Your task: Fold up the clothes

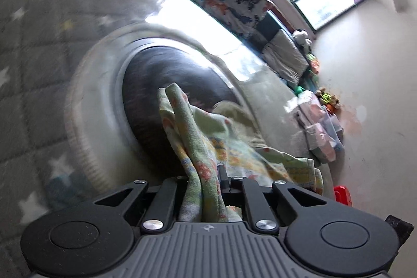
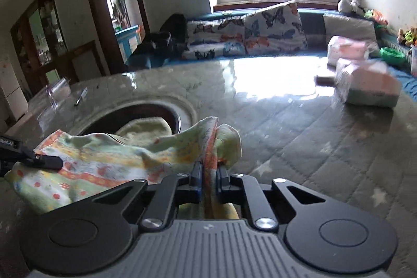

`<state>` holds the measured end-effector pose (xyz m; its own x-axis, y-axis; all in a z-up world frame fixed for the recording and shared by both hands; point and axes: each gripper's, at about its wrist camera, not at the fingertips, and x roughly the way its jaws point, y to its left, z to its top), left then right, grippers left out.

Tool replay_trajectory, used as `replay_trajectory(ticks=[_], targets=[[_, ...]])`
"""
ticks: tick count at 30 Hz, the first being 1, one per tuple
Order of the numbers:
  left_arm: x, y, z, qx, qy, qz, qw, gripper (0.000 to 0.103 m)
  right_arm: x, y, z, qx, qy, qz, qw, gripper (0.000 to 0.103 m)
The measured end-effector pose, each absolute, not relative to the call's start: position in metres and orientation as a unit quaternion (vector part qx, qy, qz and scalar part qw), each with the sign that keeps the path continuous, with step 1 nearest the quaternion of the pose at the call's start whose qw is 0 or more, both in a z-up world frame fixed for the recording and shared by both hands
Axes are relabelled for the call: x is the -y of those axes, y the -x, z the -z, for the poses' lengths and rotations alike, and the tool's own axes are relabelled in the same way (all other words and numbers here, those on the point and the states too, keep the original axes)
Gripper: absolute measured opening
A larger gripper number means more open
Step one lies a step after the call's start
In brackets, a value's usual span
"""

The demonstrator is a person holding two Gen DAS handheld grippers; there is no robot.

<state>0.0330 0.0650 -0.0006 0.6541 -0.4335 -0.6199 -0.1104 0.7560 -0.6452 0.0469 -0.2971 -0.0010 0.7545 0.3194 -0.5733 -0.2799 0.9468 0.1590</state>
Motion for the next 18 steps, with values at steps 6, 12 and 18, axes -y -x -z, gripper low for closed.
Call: replay_trajectory(ticks=[6, 12, 18], targets=[[-0.02, -0.06, -0.022, -0.401, 0.3, 0.138, 0.855, 0.011, 0.331, -0.045, -0.02, -0.29, -0.024, -0.113, 0.95, 0.009], [0.036, -0.092, -0.033, -0.399, 0.271, 0.187, 0.856, 0.011, 0.378, -0.046, -0.037, -0.27, -0.025, -0.055, 0.961, 0.009], [0.086, -0.118, -0.029, -0.408, 0.244, 0.216, 0.853, 0.011, 0.418, -0.055, -0.037, -0.265, -0.026, -0.009, 0.964, 0.009]])
